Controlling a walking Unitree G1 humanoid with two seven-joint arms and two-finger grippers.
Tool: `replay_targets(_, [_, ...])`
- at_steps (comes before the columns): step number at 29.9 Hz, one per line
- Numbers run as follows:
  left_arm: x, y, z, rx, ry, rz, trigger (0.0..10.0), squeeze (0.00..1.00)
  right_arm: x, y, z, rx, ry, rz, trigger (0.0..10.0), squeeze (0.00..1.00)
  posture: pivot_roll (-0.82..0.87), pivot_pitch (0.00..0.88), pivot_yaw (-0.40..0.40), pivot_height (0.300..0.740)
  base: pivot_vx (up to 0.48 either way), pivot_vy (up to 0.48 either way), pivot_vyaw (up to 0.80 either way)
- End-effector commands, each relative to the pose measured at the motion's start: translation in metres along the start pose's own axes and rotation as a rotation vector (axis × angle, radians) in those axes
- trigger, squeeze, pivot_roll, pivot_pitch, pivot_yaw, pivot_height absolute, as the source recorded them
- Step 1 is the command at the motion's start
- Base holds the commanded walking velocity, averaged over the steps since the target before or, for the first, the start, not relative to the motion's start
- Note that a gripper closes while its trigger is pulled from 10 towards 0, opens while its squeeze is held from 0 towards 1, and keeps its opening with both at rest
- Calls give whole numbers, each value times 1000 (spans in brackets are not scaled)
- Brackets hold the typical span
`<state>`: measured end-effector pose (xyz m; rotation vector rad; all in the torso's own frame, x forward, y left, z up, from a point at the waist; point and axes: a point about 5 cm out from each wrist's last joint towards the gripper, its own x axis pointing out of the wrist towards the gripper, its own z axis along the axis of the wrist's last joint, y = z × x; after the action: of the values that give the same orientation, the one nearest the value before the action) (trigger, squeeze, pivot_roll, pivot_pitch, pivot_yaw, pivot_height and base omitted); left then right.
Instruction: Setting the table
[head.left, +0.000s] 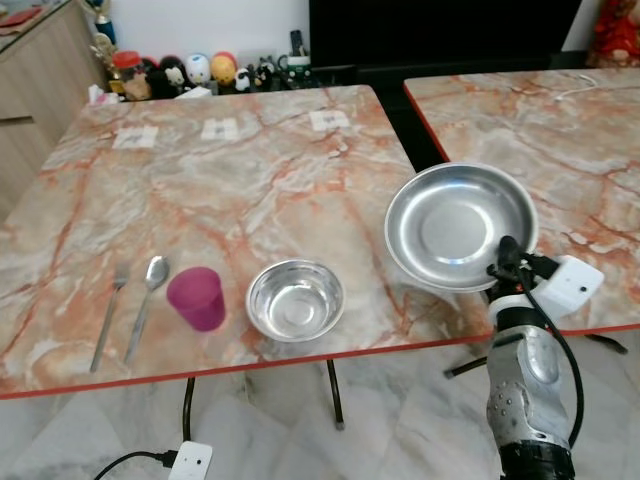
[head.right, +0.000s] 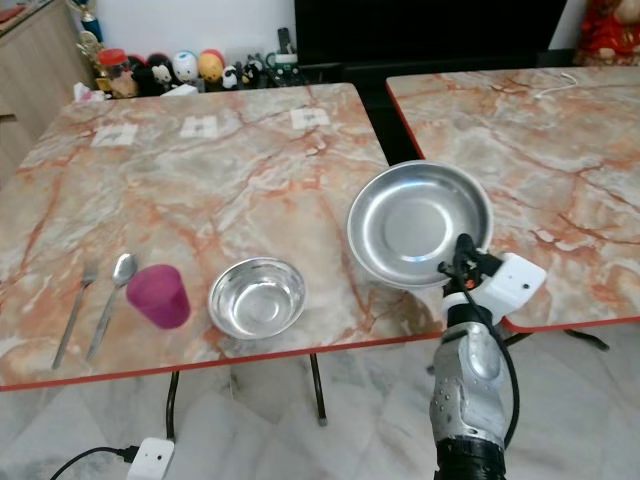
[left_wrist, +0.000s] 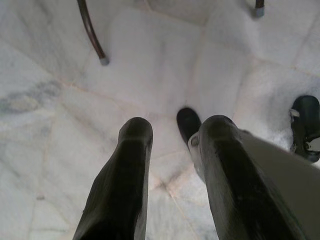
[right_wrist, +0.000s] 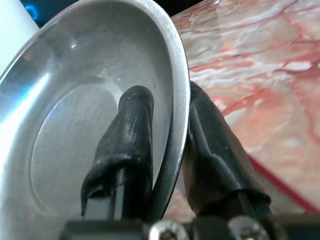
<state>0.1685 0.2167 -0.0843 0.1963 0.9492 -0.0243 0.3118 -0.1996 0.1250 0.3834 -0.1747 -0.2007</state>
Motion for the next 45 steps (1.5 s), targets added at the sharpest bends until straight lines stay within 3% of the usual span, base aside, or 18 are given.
replay_targets(1, [0,-2,-3,-13,13,-2,10000,0,2,-3,17,-45,-77,5,10000,0,-89,81,6,740,281,-386,794])
replay_targets(5, [0,-2,-3,-15,13,-1,10000,0,2,-5,17,-53,-71,4,10000,0,-93,81,5,740,287,-382,792])
replay_targets(15, [0,-2,-2,-25,6,-5,10000,0,2,-6,16,-31,-67,-7,10000,0,-91,78,4,740,298,-373,0])
replay_targets(36, [0,-1,-2,-55,2,7,10000,0,2,-6,15,-21,-71,-6,10000,0,-89,75,1,740,0,0,0])
replay_targets(45, [-2,-1,-6,-53,8,11,10000,0,4,-10,18,-28,-78,-12,10000,0,-89,74,-2,740,0,-441,0])
